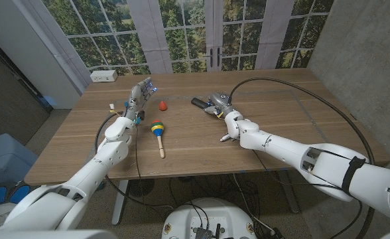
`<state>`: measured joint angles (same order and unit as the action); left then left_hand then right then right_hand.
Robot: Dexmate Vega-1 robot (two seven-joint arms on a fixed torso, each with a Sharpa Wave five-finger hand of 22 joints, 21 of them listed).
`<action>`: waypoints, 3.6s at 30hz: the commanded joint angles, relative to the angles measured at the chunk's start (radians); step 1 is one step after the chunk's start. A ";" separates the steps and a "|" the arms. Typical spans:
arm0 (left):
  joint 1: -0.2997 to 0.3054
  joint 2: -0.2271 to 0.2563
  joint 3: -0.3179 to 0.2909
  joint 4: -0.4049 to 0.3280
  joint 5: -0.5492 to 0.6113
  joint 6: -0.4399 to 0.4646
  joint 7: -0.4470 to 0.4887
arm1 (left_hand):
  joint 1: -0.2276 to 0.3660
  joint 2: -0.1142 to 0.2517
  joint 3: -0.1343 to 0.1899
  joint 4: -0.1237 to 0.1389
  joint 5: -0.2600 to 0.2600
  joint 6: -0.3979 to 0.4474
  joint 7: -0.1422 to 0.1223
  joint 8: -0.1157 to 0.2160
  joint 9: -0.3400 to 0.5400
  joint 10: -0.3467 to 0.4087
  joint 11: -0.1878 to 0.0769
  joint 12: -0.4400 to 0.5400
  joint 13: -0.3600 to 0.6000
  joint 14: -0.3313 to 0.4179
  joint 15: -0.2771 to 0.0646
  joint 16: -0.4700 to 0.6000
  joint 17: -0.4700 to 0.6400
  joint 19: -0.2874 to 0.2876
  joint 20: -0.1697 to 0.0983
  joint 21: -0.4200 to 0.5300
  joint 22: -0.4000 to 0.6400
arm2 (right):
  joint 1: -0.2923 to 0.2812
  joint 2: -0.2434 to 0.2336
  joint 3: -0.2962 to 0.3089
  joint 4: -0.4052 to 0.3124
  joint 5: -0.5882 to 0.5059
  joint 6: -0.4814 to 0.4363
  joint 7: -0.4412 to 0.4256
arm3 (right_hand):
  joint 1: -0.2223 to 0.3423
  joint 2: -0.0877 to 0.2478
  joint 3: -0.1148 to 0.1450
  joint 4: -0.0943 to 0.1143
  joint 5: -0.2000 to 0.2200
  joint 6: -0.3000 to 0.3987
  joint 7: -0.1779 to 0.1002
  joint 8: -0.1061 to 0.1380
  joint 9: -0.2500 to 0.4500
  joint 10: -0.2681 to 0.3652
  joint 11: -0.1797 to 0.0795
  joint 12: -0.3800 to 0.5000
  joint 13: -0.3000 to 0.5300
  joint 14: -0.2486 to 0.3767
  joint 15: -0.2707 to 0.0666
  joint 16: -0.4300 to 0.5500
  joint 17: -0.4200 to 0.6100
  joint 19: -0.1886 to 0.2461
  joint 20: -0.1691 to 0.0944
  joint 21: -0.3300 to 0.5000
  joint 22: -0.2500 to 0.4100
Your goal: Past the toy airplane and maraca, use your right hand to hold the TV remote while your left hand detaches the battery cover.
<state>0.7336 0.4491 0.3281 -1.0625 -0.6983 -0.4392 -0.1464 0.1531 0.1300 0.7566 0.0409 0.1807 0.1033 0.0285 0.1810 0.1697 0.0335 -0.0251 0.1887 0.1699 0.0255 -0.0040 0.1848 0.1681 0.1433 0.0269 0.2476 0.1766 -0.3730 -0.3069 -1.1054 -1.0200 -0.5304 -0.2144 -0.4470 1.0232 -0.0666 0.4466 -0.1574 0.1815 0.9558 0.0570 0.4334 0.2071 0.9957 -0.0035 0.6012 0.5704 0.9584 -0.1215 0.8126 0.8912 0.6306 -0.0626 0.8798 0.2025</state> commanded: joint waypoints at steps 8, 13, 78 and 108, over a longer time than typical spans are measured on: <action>-0.002 0.042 0.034 -0.091 0.079 0.079 0.083 | 0.076 -0.020 -0.007 -0.154 -0.004 -0.005 -0.008 0.007 0.005 0.021 -0.001 0.007 0.006 0.075 0.018 0.009 0.002 0.051 0.021 -0.007 0.002 | -0.048 0.013 0.083 0.081 0.018 0.201 -0.315 | 0.137 0.124 0.040 -0.019 0.006 0.134 -0.081 0.007 0.003 0.119 -0.123 0.007 0.023 0.021 -0.099 -0.015 0.020 0.004 -0.009 0.020 0.000; -0.014 0.045 0.048 -0.097 0.098 0.092 0.086 | 0.088 -0.030 -0.017 -0.186 -0.005 0.003 -0.008 0.009 0.005 0.038 -0.005 0.012 0.007 0.116 0.016 0.017 0.003 0.067 0.026 -0.006 0.003 | -0.053 0.008 0.093 0.076 0.021 0.215 -0.342 | 0.139 0.123 0.044 -0.018 0.005 0.136 -0.081 0.008 0.003 0.120 -0.123 0.009 0.031 0.023 -0.099 -0.019 0.028 0.004 -0.007 0.026 -0.001; -0.080 0.072 0.143 -0.303 0.124 0.318 0.035 | 0.348 -0.255 -0.157 -0.225 -0.007 0.215 0.021 0.113 0.029 0.347 -0.014 0.056 0.037 0.408 -0.062 0.056 0.027 0.200 0.042 0.010 0.020 | -0.132 -0.059 0.152 -0.075 -0.093 0.316 -0.496 | 0.124 0.103 0.086 -0.010 0.001 0.133 -0.089 0.008 0.005 0.123 -0.128 -0.007 0.085 0.034 -0.097 -0.070 0.130 -0.030 -0.021 0.092 -0.012; -0.123 0.034 0.174 -0.247 0.112 0.335 -0.019 | 0.476 -0.231 -0.246 -0.216 -0.008 0.428 0.044 0.242 0.055 0.645 -0.071 0.127 0.066 0.651 -0.137 0.153 0.046 0.334 -0.003 0.072 0.036 | -0.125 -0.020 0.151 -0.023 -0.084 0.355 -0.573 | 0.118 0.098 0.103 -0.010 0.000 0.138 -0.085 0.010 0.006 0.130 -0.134 -0.021 0.093 0.038 -0.098 -0.087 0.173 -0.043 -0.024 0.116 -0.014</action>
<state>0.6222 0.4998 0.4930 -1.3250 -0.5859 -0.1092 -0.1634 0.5990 -0.1027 0.5224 -0.1759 0.1700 0.5018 0.0751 0.3995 0.2157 0.6323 -0.0768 0.3019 0.2272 0.6399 -0.0592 0.3184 0.2067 0.4535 0.0296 0.3059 0.2073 -0.5026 -0.3420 -0.9541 -1.0612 -0.6250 0.1283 -0.9961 1.0322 -0.0759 0.4852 -0.1959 0.1778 0.9882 0.0537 0.4367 0.2077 0.9970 -0.0166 0.5803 0.6604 0.9691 -0.1178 0.7276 1.0583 0.5907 -0.0590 0.9886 0.1860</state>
